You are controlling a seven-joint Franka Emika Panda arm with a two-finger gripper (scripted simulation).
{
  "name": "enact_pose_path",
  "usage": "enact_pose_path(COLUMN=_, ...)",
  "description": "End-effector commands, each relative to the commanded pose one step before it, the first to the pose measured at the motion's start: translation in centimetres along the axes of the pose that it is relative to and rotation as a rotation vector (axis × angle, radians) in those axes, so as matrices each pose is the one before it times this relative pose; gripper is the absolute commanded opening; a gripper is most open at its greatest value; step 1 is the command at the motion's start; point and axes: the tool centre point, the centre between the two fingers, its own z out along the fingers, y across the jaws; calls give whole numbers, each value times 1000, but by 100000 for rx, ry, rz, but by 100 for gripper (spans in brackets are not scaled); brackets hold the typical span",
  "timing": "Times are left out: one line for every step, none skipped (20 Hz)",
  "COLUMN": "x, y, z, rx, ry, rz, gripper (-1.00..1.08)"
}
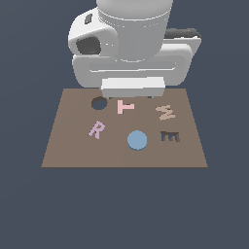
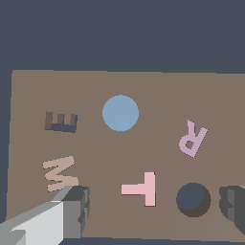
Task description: Insert a designated object into the corresponding slot on a board.
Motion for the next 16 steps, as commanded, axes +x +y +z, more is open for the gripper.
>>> enact_pose_path(x=0, y=1, z=0, rx=0, ry=0, rz=0, gripper=100)
enact_pose_path(x=10, y=-9, z=21, rx=0, ry=0, rz=0, gripper=100)
enact_pose_path(x=30, y=-26, z=63, rx=0, ry=0, rz=0, gripper=100)
enact_pose_path(x=55, y=-10, z=123, rx=-19, ry=-30, rz=59, gripper=100)
enact_pose_path(x=75, y=-27, z=165, rx=-17, ry=-30, rz=60, gripper=100)
enact_pose_path(x=95, y=-44, z=206, rx=-17, ry=-30, rz=60, gripper=100)
enact_pose_path(x=115, y=-61, z=247, rx=-17, ry=-30, rz=60, gripper=100)
enact_pose_path(x=138, y=-53, z=302, rx=-29, ry=-52, rz=104, gripper=100)
enact_pose_path(x=157, y=-70, z=342, rx=-30, ry=-52, rz=104, gripper=100)
enact_pose_path(x=177, y=-87, z=382, rx=-30, ry=-52, rz=104, gripper=100)
enact_pose_path(x=200, y=-78, z=435, rx=-42, ry=-74, rz=146, gripper=100)
enact_pose_path(x=218, y=-102, z=469, rx=-39, ry=-67, rz=133, gripper=100)
enact_pose_path(x=240, y=-103, z=515, rx=-46, ry=-80, rz=158, gripper=100)
enact_pose_path(x=260, y=-113, z=555, rx=-50, ry=-85, rz=169, gripper=100)
enact_pose_path(x=281, y=-116, z=597, rx=-56, ry=-95, rz=189, gripper=100)
enact_pose_path(x=300, y=-131, z=631, rx=-56, ry=-95, rz=188, gripper=100)
